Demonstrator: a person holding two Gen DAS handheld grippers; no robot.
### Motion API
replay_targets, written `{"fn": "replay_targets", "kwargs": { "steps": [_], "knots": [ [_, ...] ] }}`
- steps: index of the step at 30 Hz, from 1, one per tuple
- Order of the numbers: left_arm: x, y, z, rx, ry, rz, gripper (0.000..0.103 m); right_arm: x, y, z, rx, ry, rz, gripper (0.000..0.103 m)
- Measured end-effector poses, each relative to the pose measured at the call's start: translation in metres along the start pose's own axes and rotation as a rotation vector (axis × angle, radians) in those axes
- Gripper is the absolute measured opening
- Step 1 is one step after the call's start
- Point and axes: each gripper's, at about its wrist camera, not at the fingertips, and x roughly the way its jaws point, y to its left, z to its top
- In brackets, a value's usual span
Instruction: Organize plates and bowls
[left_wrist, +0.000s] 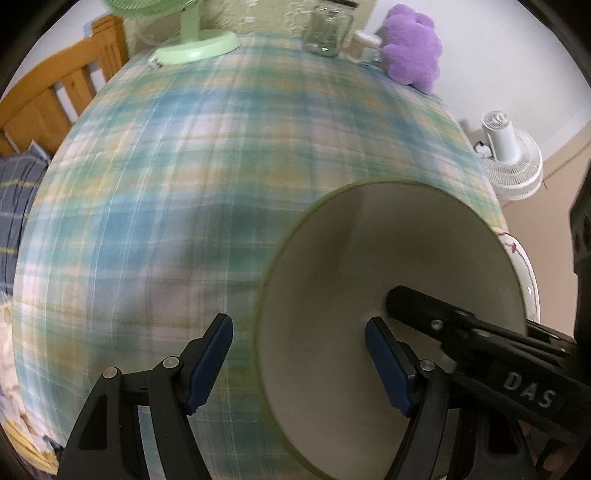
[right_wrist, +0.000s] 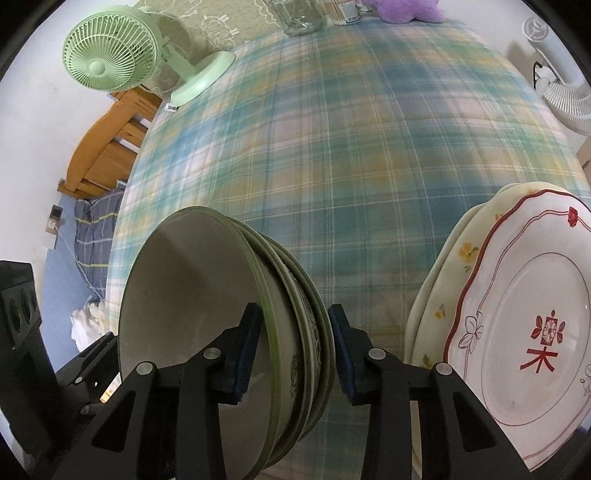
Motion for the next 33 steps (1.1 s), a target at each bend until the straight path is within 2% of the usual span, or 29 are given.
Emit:
{"fn": "replay_targets", "kwargs": {
  "steps": [6, 8, 12, 13, 28, 33],
  "knots": [
    [0.001, 0.001, 0.003, 0.029, -0.004, -0.052, 0.074, -0.002, 0.003, 0.000, 0.014, -0.006, -0.036, 0.040],
    [0.001, 0.000, 0.004, 0.039, -0.003, -0.067, 0.070, -0.002, 0.004, 0.000, 0.012, -0.004, -0.046, 0.040],
    [-0.002, -0.006, 0.006, 0.063, 0.001, -0.096, 0.053, -0.001, 0.008, 0.001, 0.007, 0.001, -0.068, 0.040],
    [-0.002, -0.007, 0.007, 0.066, 0.002, -0.099, 0.052, -0.001, 0.009, 0.001, 0.005, 0.002, -0.076, 0.040],
    [-0.008, 0.002, 0.001, 0.059, 0.040, -0.141, 0.051, -0.002, 0.024, -0.001, -0.010, 0.007, -0.144, 0.040],
    [-0.020, 0.004, -0.004, 0.086, 0.030, -0.152, 0.050, -0.009, 0.028, -0.008, 0.013, 0.000, -0.149, 0.040]
  ]
}}
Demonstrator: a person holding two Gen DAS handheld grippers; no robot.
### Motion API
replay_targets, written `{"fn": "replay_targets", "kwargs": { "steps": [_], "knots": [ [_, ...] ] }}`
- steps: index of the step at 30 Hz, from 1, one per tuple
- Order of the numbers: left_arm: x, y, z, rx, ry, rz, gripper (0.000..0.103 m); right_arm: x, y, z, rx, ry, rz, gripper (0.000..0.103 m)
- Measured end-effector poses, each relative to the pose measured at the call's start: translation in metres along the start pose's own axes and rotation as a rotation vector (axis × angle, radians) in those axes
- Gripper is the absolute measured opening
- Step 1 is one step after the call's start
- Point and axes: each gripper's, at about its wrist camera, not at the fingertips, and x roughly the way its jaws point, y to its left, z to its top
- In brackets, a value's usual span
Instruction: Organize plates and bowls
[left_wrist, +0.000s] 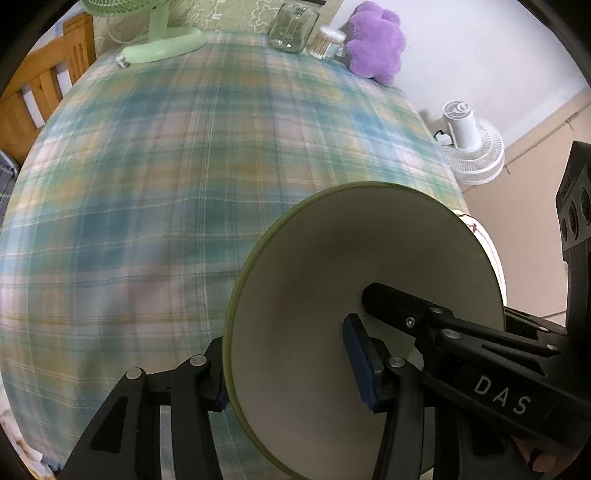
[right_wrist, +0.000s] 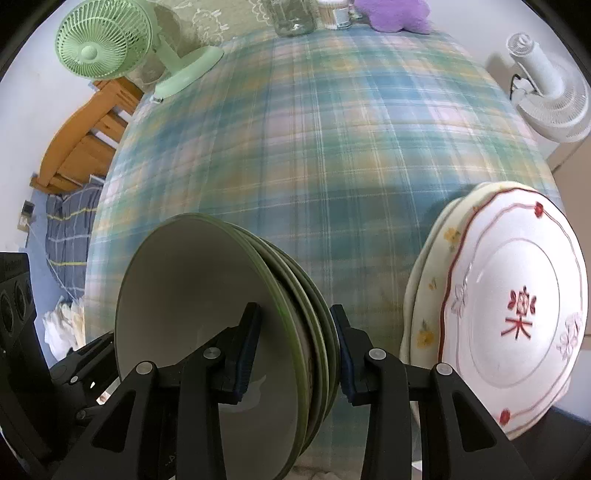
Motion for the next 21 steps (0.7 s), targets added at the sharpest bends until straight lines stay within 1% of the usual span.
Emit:
{"fn": "replay_targets", "kwargs": {
  "steps": [5, 15, 21],
  "knots": [
    [-0.012, -0.005, -0.004, 0.041, -0.003, -0.013, 0.050, -0.013, 0.003, -0.009, 0.044, -0.032, -0.008, 0.040],
    [-0.029, -0.034, -0.001, 0.129, -0.029, -0.013, 0.050, -0.046, -0.007, -0.023, 0.109, -0.096, -0.010, 0.040],
    [-0.028, -0.058, 0.001, 0.133, -0.047, -0.002, 0.050, -0.059, -0.025, -0.024, 0.106, -0.121, 0.000, 0.040]
  ]
}}
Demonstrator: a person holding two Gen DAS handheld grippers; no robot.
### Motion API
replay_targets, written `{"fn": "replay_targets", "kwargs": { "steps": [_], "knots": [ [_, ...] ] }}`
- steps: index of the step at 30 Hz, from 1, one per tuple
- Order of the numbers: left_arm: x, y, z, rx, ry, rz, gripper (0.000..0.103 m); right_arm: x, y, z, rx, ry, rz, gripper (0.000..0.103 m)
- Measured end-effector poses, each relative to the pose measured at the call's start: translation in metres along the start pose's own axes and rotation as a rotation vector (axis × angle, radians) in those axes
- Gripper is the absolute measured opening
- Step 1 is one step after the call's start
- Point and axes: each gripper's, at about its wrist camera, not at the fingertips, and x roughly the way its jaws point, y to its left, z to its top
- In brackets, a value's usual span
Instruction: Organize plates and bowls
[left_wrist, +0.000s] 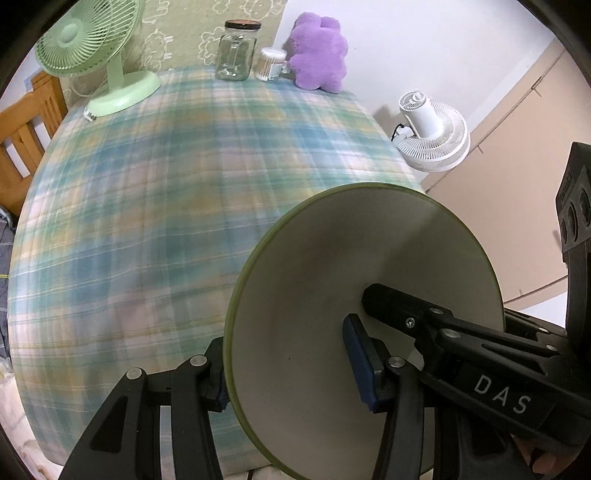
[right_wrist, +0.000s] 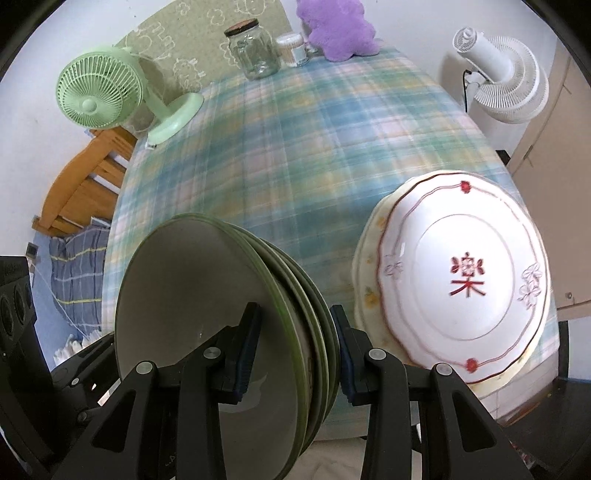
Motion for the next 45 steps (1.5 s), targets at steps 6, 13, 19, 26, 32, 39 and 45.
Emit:
{"fn": "replay_targets", "kwargs": {
  "steps": [6, 13, 19, 26, 32, 39, 45],
  "knots": [
    [0.003, -0.026, 0.007, -0.025, -0.018, 0.020, 0.050, -0.012, -0.023, 0.010, -0.031, -0.006, 0.017, 0.040],
    [0.011, -0.055, 0.010, -0.068, -0.031, 0.042, 0.050, -0.022, -0.052, 0.023, -0.079, 0.009, 0.038, 0.040],
    [0.024, -0.080, 0.012, -0.100, -0.031, 0.048, 0.050, -0.027, -0.079, 0.029, -0.105, 0.026, 0.047, 0.040],
    [0.044, -0.106, 0.014, -0.149, -0.029, 0.031, 0.050, -0.029, -0.108, 0.039, -0.129, 0.044, 0.033, 0.040],
    [0.063, -0.119, 0.013, -0.199, -0.014, 0.019, 0.050, -0.024, -0.132, 0.045, -0.153, 0.070, 0.016, 0.040],
    [0.082, -0.129, 0.015, -0.244, 0.010, 0.030, 0.050, -0.012, -0.152, 0.053, -0.170, 0.113, 0.020, 0.040],
    [0.087, -0.134, 0.020, -0.251, -0.001, 0.062, 0.050, -0.004, -0.159, 0.061, -0.179, 0.121, 0.038, 0.040]
  ]
}}
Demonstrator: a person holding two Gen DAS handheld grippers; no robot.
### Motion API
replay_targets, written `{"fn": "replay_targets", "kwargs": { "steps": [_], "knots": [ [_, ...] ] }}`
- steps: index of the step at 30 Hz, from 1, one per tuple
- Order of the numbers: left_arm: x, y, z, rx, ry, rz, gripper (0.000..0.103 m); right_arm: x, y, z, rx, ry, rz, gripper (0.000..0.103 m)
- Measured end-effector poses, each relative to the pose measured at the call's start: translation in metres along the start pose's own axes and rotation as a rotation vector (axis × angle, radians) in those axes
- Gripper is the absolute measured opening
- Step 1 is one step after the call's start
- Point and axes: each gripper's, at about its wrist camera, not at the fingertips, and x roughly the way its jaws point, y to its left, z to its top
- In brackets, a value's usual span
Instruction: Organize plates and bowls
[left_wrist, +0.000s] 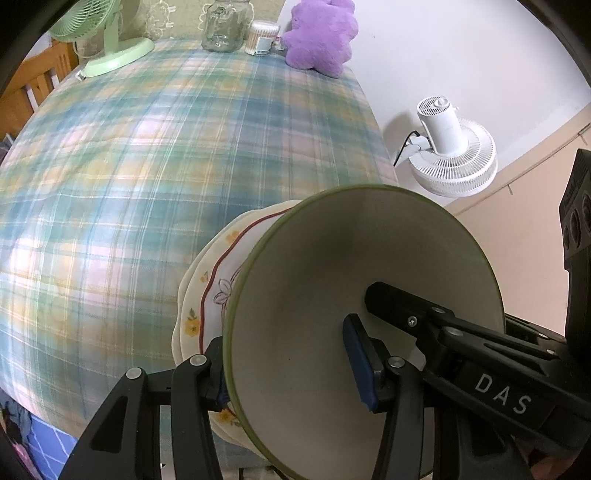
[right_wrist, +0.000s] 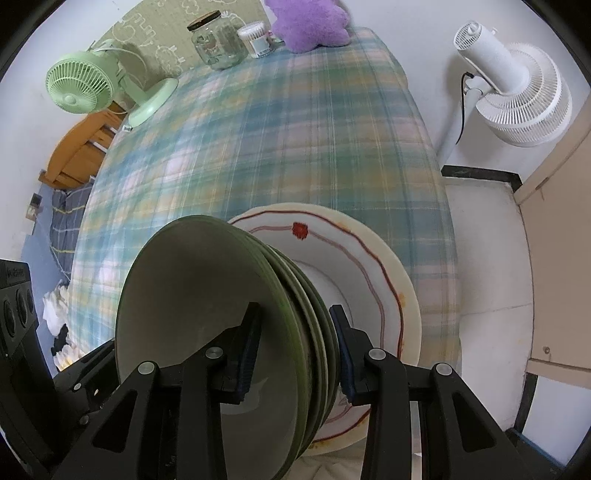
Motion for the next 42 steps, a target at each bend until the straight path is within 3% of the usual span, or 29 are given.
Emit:
{"fn": "replay_targets", "kwargs": {
  "steps": [12, 21, 27, 32, 37, 42],
  "knots": [
    [0.003, -0.010, 0.002, 0.024, -0.005, 0.045, 0.051, 0.001, -0.013, 0.000, 0.023, -0.011, 0.051, 0.040],
    [-0.001, -0.019, -0.008, 0.061, 0.003, 0.108, 0.059, -0.002, -0.021, -0.009, 0.035, -0.007, 0.057, 0.041],
    [-0.017, -0.021, -0.010, 0.098, -0.033, 0.109, 0.062, -0.012, -0.016, -0.016, 0.020, -0.025, 0.042, 0.041],
    [-0.039, -0.016, -0.009, 0.137, -0.100, 0.133, 0.070, -0.031, -0.005, -0.018, 0.023, -0.095, -0.011, 0.058],
    [-0.060, -0.009, -0.006, 0.199, -0.160, 0.105, 0.071, -0.054, 0.021, -0.022, 0.013, -0.204, -0.151, 0.059],
    [-0.088, -0.007, -0.009, 0.336, -0.254, 0.086, 0.076, -0.073, 0.050, -0.029, 0.016, -0.312, -0.260, 0.072]
  ]
}}
